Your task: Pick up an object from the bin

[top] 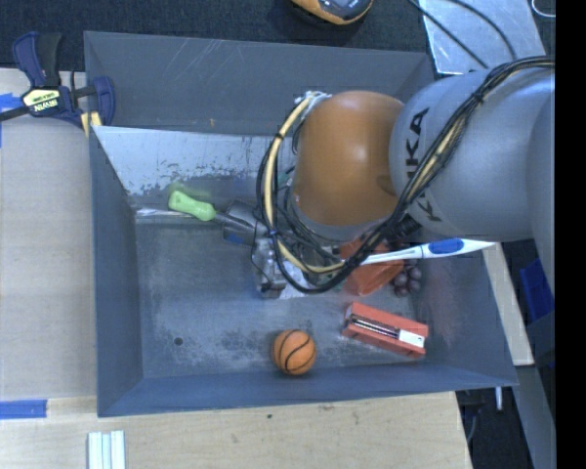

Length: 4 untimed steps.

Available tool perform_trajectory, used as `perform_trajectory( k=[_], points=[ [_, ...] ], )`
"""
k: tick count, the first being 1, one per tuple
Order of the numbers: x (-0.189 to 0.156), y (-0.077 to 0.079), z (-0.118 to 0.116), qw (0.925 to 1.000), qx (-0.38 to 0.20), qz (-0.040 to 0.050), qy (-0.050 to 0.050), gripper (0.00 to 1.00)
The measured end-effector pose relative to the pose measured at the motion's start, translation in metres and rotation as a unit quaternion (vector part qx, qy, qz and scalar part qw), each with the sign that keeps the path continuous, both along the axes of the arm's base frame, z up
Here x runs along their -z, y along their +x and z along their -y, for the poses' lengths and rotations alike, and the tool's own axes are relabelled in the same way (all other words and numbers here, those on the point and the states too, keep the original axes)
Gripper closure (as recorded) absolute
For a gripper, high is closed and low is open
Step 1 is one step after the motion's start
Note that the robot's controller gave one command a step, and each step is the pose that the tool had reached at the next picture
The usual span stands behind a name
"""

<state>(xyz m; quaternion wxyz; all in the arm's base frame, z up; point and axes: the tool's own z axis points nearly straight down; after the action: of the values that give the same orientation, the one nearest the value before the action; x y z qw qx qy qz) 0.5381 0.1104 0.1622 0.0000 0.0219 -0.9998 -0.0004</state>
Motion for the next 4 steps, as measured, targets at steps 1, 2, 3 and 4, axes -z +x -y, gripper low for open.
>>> perform_trajectory(
  k=[1,2,3,4],
  points=[
    [0.0,0.0,0.0,1.0,0.0,0.0,0.0,1.0],
    [0.037,0.044,0.003,0.9991,-0.042,0.0039,0.001,1.0],
    [0.019,0.045,0.04,0.9989,-0.047,0.0048,0.0,1.0],
    [0.089,0.043,0.055,0.9932,-0.116,0.0061,0.001,1.0]
  ],
)
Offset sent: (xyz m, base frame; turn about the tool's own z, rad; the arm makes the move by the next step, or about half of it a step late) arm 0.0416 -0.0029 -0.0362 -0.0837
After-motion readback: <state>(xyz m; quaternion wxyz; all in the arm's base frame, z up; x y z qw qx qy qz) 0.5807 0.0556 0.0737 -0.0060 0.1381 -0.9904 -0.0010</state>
